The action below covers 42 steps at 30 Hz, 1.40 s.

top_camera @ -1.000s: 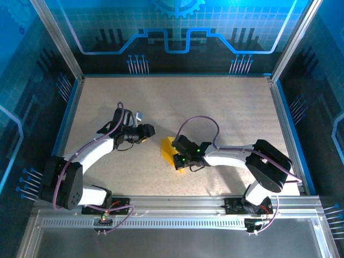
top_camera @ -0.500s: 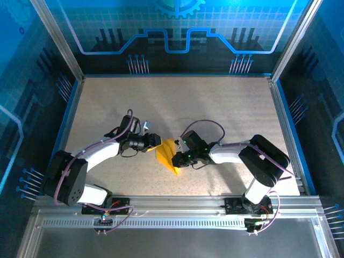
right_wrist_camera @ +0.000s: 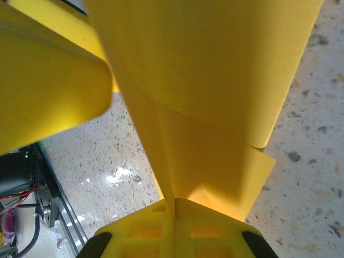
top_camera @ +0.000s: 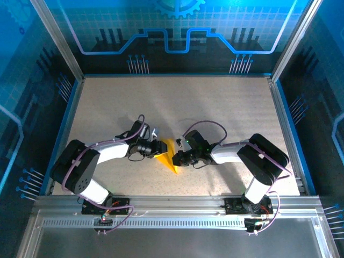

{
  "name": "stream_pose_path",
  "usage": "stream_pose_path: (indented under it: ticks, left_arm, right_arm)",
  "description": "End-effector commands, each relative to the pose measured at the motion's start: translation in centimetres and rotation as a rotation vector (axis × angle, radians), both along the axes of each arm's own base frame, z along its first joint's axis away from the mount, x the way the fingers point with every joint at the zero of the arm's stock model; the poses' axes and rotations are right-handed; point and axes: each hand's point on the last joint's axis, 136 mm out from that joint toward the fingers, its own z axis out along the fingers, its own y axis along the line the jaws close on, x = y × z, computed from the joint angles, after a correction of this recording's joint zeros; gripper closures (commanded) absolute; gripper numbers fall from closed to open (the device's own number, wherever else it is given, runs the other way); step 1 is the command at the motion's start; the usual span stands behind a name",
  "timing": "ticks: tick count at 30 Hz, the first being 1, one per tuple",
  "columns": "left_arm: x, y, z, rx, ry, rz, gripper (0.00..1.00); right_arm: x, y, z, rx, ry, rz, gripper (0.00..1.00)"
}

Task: Fold a paper plane with a square sheet of paper (fold left side to right side)

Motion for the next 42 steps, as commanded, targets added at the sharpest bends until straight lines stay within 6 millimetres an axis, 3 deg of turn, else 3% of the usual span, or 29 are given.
stream_pose_path:
  ticks: [1,11,20,26,31,37,42]
  left_arm:
    - [1.3,-0.7,0.2,0.003,-0.023,0.010,0.59]
    - [2.3,-1.4,-0.1,0.001,-0.028,0.007,0.58]
    - [2.4,-1.0,-1.8,0.054,-0.006,0.006,0.58]
    - [2.4,-0.7,-2.3,0.072,-0.001,0.007,0.58]
    - [2.4,-0.8,-2.8,0.078,0.007,0.004,0.58]
    - [2.4,-0.8,-2.9,0.082,0.006,0.003,0.58]
    - [2.3,-0.8,-2.8,0.085,0.004,0.000,0.58]
  right_arm:
    - [-0.3,-0.4,-0.7,0.002,0.033,-0.009,1.00]
    - [-0.4,-0.7,-1.1,-0.008,0.050,-0.018,1.00]
    - [-0.4,-0.5,-0.9,0.002,0.054,-0.017,0.97]
    - [-0.3,-0.5,-0.3,0.012,0.044,-0.021,0.87]
    - [0.0,-0.6,1.3,0.035,0.006,-0.019,0.80]
    - [1.0,-2.0,2.8,0.048,-0.023,-0.047,0.67]
    - [2.2,-2.6,2.9,0.045,-0.018,-0.065,0.65]
